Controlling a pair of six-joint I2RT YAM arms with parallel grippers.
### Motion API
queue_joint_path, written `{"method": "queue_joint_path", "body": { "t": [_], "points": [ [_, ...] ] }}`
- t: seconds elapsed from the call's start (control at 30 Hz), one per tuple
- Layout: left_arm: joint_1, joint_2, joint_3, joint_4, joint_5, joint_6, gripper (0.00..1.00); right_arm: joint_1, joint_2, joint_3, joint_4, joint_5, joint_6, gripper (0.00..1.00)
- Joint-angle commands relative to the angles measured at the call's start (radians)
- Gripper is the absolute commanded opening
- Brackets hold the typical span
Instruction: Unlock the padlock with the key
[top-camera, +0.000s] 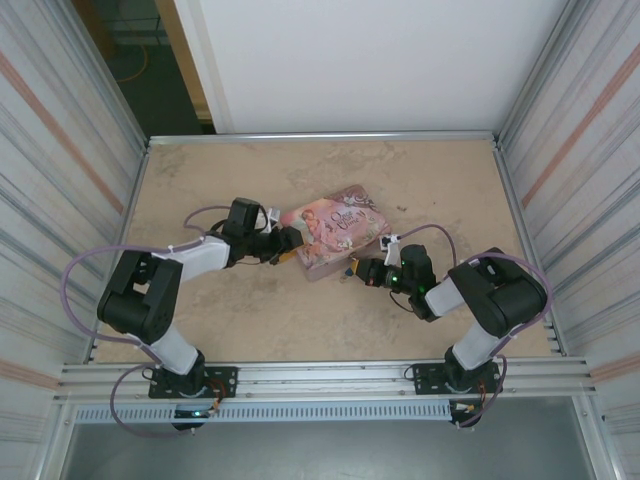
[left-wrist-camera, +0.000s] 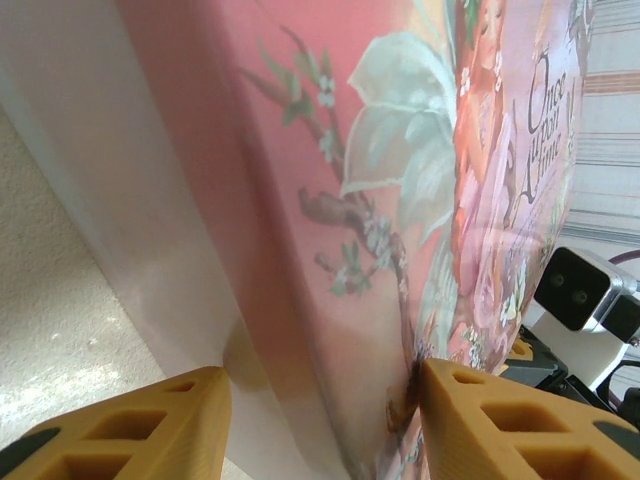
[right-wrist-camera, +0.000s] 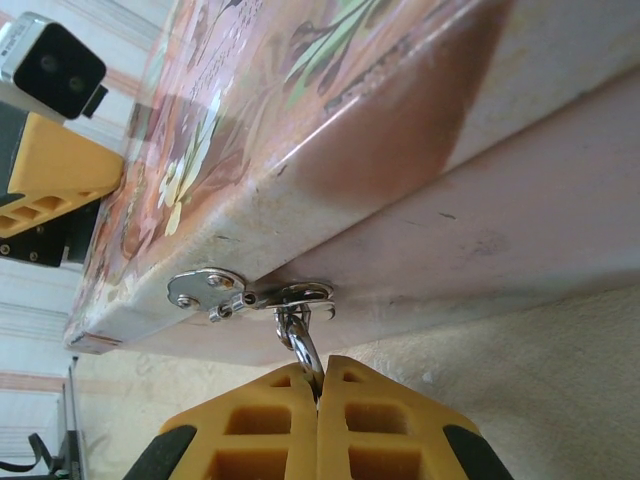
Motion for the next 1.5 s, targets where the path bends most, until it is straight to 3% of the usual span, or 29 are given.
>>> {"method": "queue_joint_path", "body": {
  "t": [0.0, 0.9, 1.3, 1.47],
  "points": [
    [-0.022, -0.002, -0.051, -0.114, -0.037, -0.001, 0.52, -0.008, -0.005, 0.027, 0.132, 0.031, 0.028, 0.00],
    [-0.038, -0.107, -0.180, -0.096, -0.047, -0.020, 0.52, -0.062, -0.087, 0.106, -0.036, 0.002, 0.020, 0.00],
    [-0.038, -0.111, -0.166, -0.139, -0.065, 0.005, 0.52, -0.077, -0.134, 0.181, -0.345, -0.021, -0.082, 0.00],
    [-0.038, -0.111, -0.166, -0.139, -0.067, 0.005, 0.52, -0.107, -0.144, 0.192, -0.365, -0.039, -0.061, 0.00]
  ]
}}
